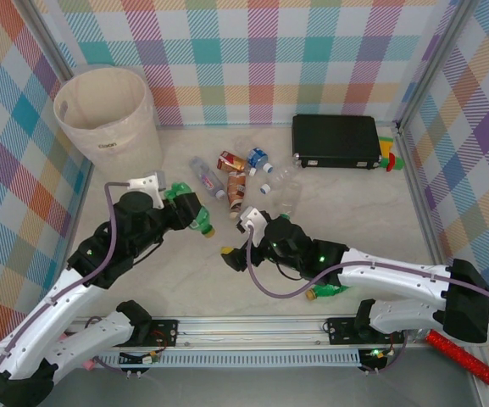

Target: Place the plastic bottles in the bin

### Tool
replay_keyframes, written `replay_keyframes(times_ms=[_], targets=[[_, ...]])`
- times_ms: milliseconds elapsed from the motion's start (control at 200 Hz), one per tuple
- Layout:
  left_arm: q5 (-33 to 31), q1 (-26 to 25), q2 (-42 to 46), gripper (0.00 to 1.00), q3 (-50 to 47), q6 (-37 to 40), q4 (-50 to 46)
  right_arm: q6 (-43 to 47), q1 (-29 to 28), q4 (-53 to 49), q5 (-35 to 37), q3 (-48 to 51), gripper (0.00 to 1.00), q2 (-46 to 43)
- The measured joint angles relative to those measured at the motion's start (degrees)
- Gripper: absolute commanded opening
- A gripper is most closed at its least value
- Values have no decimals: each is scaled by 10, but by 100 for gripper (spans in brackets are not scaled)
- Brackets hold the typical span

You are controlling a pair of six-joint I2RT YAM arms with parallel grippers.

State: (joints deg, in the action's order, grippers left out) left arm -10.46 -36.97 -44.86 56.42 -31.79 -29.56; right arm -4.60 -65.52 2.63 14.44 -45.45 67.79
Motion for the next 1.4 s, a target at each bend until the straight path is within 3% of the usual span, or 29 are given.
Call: replay_keyframes(times_ms=[255, 370, 620, 790, 1110, 1400], targets=[[-141, 4, -41, 46, 101, 82, -79, 10, 16, 64, 0, 41, 99, -1], [-170, 48, -82, 47, 167, 126, -95, 10, 22, 85, 0, 62, 99, -12], [-137, 250, -229, 46, 343, 160, -94, 7, 22, 120, -7, 104, 99, -71], [-127, 338, -330, 46, 423, 142, -67, 1, 22, 129, -15, 122, 99, -97], [-121, 412, -412, 47, 456, 46, 40, -13, 22, 132, -32, 129, 99, -113], [-90, 444, -572, 47, 692, 15, 9, -23, 22, 132, -36, 129, 99, -105]])
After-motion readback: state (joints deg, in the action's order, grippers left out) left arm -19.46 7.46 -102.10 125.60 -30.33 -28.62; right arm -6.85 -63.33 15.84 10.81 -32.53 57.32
